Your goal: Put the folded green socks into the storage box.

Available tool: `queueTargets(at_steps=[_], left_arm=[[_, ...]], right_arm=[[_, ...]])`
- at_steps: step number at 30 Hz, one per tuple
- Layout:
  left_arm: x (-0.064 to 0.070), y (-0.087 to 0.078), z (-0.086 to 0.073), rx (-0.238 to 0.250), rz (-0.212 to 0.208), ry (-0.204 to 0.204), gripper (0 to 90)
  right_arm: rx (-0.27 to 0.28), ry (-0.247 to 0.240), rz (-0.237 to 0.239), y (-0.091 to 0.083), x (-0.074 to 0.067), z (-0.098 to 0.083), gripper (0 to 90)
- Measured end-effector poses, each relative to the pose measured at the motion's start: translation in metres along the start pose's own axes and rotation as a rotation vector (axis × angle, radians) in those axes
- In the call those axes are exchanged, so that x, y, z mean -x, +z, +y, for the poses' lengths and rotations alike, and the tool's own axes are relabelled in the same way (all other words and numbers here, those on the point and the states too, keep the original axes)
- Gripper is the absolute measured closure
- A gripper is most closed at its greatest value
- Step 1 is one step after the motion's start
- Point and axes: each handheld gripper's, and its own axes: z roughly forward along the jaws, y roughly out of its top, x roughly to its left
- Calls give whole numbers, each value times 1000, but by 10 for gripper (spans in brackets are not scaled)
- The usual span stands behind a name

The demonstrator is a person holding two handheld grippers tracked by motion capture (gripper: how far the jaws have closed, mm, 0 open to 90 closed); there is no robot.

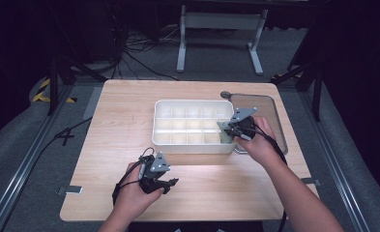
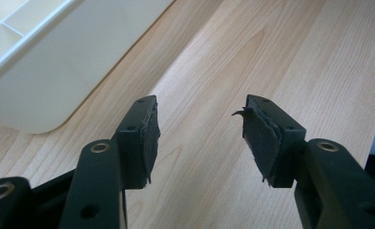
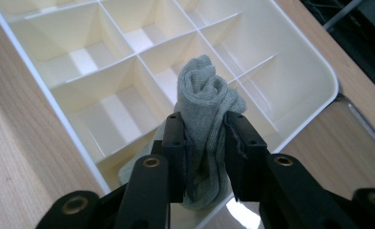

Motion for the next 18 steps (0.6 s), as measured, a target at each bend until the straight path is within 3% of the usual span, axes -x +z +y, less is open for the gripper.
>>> queueTargets(at_steps=[7,18], left_arm=[[0,1,0,-9,-1,15,471],[2,2,1,-11,-3,10,470]], right_arm=[[-51,78,31,9,-4,-7,722],[-155,127,65,15,-4,-7,751]])
